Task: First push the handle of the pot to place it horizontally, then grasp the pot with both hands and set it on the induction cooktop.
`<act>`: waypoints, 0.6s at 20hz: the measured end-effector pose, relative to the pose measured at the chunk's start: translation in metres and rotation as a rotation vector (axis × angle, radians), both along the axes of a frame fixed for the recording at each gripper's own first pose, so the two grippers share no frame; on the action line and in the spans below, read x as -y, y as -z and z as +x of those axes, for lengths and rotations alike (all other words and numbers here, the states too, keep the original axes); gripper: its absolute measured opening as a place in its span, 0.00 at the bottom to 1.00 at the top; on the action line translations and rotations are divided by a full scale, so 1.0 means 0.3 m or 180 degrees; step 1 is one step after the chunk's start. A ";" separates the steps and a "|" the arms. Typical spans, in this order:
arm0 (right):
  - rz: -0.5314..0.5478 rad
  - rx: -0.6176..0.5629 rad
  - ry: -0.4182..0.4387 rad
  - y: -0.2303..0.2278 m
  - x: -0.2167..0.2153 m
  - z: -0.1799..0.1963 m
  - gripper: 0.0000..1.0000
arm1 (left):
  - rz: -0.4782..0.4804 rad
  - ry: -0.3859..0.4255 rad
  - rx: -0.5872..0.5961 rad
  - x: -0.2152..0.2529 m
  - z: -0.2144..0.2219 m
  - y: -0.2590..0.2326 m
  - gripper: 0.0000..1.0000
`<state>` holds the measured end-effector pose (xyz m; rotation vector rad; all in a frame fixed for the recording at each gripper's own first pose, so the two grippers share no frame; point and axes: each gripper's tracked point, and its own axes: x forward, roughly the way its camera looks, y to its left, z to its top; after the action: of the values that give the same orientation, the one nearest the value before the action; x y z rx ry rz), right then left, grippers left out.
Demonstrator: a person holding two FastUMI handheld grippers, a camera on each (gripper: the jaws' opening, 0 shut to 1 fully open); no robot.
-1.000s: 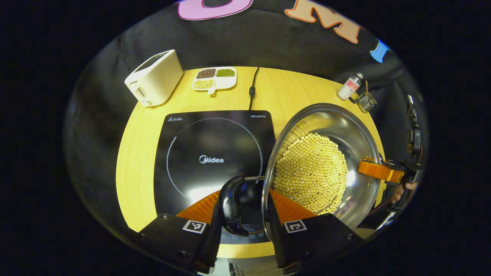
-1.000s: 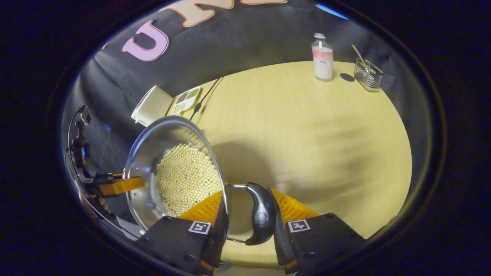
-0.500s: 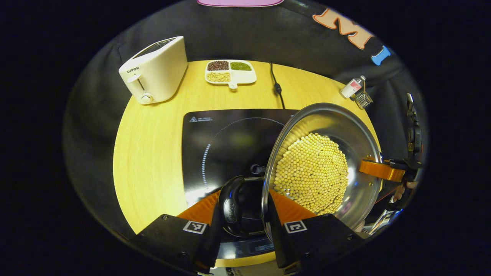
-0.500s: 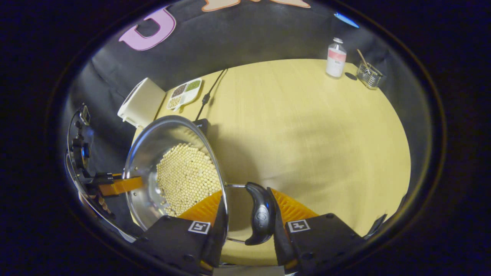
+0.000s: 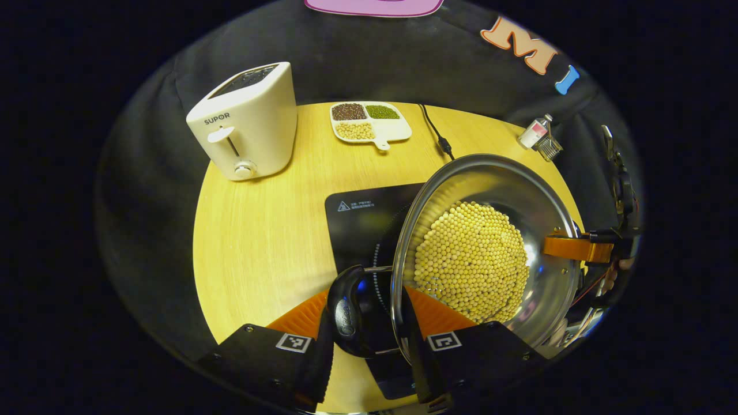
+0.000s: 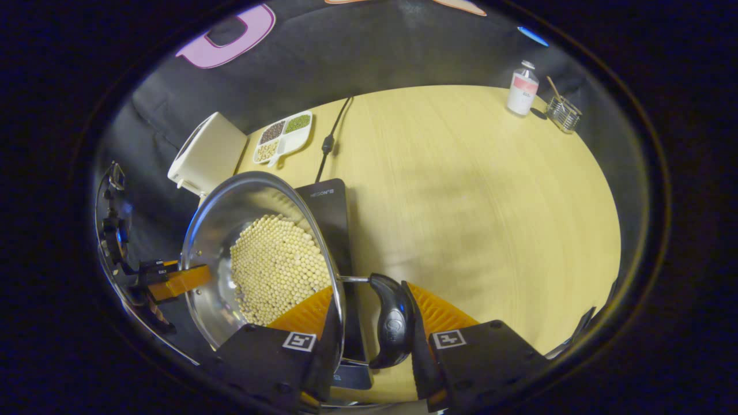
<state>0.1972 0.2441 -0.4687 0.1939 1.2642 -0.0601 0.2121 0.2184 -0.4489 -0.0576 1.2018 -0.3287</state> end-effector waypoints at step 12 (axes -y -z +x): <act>-0.0110 0.0102 -0.0036 0.012 0.020 0.009 0.74 | 0.0207 -0.0028 0.0097 -0.044 -0.038 0.024 0.87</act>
<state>0.2000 0.2383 -0.4723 0.1574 1.2315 -0.0687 0.2008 0.2315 -0.4560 -0.0014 1.1809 -0.2817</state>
